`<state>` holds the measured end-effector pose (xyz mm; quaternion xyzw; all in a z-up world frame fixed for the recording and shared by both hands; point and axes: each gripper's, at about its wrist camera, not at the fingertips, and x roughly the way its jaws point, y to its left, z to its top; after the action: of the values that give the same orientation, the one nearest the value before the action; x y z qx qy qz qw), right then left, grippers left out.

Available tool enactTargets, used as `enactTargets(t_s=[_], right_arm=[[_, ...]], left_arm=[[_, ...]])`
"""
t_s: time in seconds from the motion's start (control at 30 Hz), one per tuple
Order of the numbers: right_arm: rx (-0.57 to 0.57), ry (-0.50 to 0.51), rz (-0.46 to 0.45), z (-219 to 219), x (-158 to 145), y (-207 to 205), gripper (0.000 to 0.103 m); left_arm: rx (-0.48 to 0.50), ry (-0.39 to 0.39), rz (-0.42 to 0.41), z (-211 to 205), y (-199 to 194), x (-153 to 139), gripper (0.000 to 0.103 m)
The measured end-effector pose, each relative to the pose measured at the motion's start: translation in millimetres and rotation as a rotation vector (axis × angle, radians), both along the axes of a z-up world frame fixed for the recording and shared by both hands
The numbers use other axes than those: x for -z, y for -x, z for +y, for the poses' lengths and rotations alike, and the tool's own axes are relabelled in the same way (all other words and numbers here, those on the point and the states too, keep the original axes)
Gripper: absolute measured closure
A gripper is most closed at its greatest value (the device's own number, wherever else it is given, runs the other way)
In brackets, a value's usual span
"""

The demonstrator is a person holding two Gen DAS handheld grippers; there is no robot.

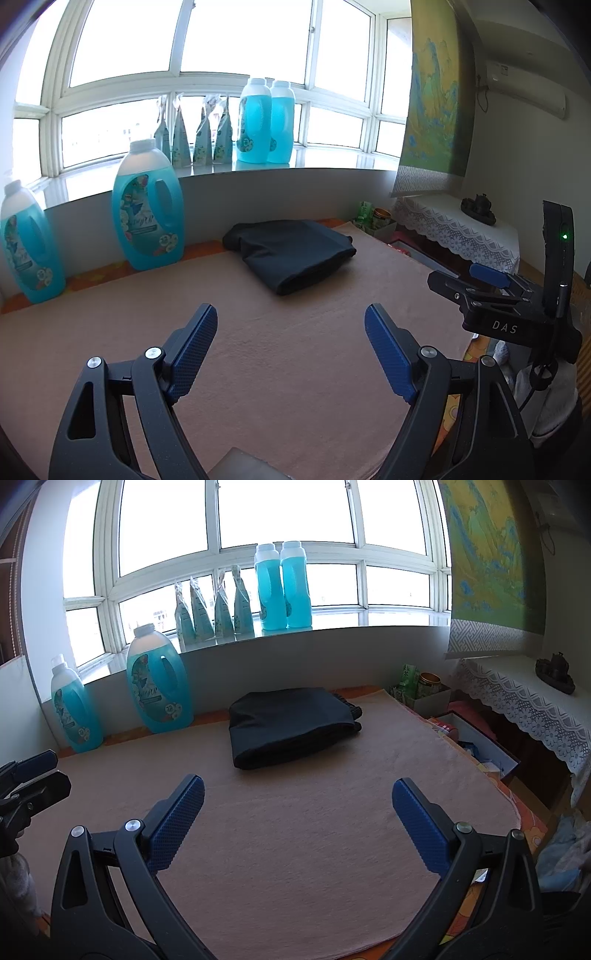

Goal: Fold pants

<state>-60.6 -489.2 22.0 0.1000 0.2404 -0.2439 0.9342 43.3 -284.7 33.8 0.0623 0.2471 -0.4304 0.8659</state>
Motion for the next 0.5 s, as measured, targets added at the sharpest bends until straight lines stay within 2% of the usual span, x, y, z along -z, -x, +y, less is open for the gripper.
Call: enactTargets(t_s=[0.5], right_arm=[[-0.002,-0.006,-0.004,0.7,-1.8,-1.7,0.0]], left_arm=[[0.004,0.002,0.007,-0.2,-2.4,-1.1,0.021]])
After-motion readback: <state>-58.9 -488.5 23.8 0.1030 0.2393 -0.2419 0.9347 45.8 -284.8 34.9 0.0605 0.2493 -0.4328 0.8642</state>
